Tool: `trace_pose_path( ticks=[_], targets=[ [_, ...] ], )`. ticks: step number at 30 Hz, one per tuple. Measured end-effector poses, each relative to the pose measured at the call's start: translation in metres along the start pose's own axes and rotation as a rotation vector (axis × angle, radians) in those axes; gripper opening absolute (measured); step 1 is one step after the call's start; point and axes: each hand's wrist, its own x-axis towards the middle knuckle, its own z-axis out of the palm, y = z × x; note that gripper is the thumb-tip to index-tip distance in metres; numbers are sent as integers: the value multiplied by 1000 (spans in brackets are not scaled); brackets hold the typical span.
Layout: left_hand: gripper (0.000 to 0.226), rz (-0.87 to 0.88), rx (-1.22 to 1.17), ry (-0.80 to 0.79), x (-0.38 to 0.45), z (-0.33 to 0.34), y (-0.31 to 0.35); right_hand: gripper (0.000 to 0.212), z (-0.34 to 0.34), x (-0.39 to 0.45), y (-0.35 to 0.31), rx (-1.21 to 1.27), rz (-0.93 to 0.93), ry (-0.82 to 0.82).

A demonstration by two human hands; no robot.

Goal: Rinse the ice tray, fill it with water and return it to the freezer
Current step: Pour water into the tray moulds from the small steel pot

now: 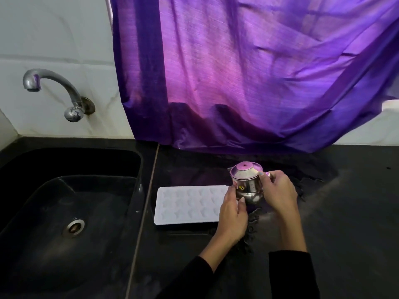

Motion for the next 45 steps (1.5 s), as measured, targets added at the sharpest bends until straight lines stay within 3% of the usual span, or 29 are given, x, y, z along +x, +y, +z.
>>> trace_pose_path(
  ticks=[19, 24, 34, 45],
  targets=[
    [36, -139, -136, -5, 0, 24, -18, 23, 7, 4, 0, -169, 86, -8],
    [24, -151, -148, -5, 1, 24, -14, 23, 8, 4, -1, -193, 80, 3],
    [44, -180, -126, -12, 0, 26, -15, 23, 7, 5, -3, -197, 61, 35],
    [45, -205, -140, -33, -1, 28, -16, 24, 4, -1, -5, -208, 51, 54]
  ],
)
